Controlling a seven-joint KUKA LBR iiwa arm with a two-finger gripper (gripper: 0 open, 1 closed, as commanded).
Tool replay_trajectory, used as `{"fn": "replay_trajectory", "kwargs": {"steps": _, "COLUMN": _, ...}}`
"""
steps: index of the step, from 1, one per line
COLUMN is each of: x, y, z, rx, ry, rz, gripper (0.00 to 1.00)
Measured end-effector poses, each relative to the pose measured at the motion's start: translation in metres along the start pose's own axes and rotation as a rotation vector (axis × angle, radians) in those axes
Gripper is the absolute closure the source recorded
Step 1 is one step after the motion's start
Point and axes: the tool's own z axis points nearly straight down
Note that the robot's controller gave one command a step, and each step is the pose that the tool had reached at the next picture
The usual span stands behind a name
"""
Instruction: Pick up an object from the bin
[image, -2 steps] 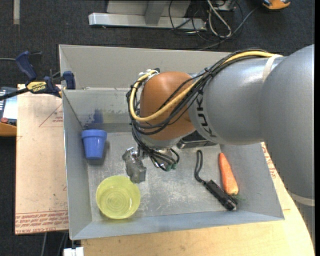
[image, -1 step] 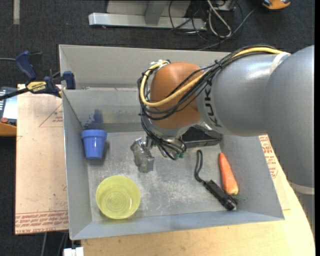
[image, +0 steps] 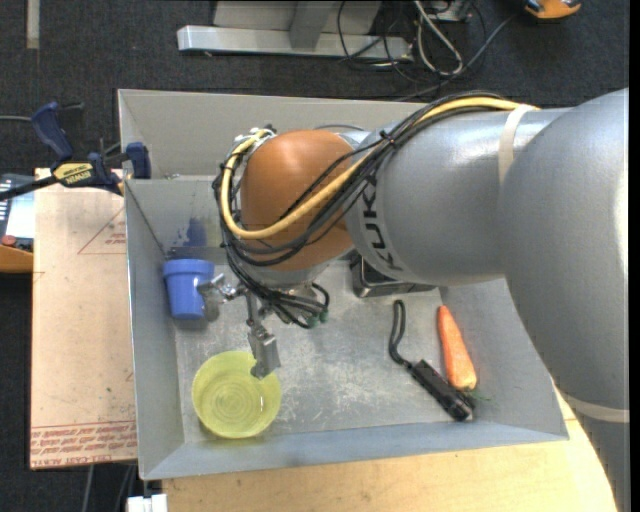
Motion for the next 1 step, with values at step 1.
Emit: {"fn": "replay_trajectory", "kwargs": {"steps": 1, "x": 0.001, "y": -0.0034, "z": 0.0005, "rx": 0.002, "ry": 0.002, "rz": 0.005, "gripper": 0.0}}
